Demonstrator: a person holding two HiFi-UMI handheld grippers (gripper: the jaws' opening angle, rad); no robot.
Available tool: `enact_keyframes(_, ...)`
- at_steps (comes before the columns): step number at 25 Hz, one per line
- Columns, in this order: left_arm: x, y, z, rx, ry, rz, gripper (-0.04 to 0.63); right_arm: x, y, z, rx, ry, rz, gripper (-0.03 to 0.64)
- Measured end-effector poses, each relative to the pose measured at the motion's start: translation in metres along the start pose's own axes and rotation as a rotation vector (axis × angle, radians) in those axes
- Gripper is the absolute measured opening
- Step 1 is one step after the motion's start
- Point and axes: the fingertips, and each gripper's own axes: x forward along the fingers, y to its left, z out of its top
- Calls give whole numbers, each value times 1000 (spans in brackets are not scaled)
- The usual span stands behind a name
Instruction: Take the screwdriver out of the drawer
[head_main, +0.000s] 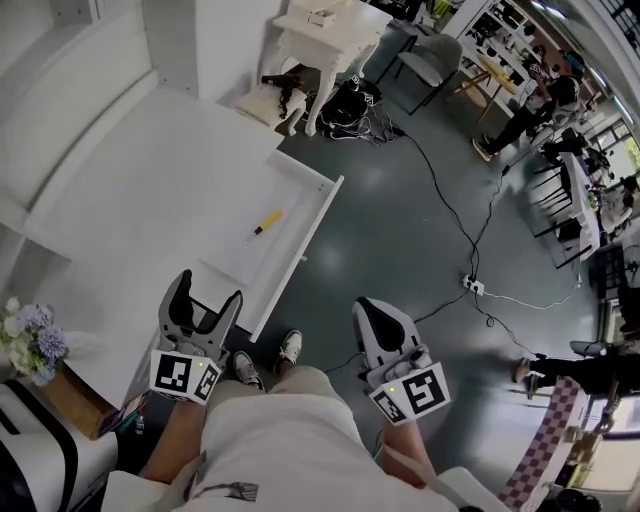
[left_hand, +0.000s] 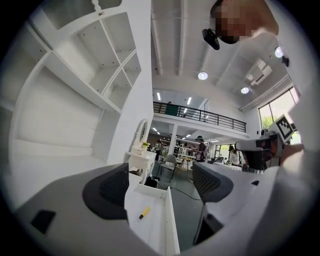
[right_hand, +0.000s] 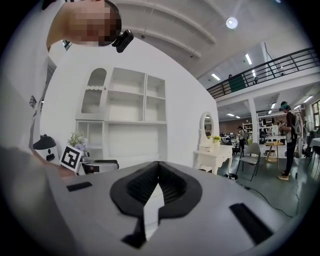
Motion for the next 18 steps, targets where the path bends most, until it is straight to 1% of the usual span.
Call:
enact_keyframes(3,13,-2,-6,20,25,20,382,4,-17,-4,20,-17,20,11)
enact_keyframes(6,28,5,-10,37,52,50,382,14,-38,-3,31,-29,39,11)
enact_keyframes(10,51,10,-15,80,103,59,380,25,-66,-1,60,-33,62,11)
enact_keyframes(12,64,14,-26,87,130,75,380,31,-77,-7,72,-25,72,11)
enact_keyframes(15,85,24,-53,73,179,95,380,43,-89,-20,94,-7,90,11)
enact_keyframes(18,107,31,-79,85,234,96,380,53,-99,-36,113,19,105,11)
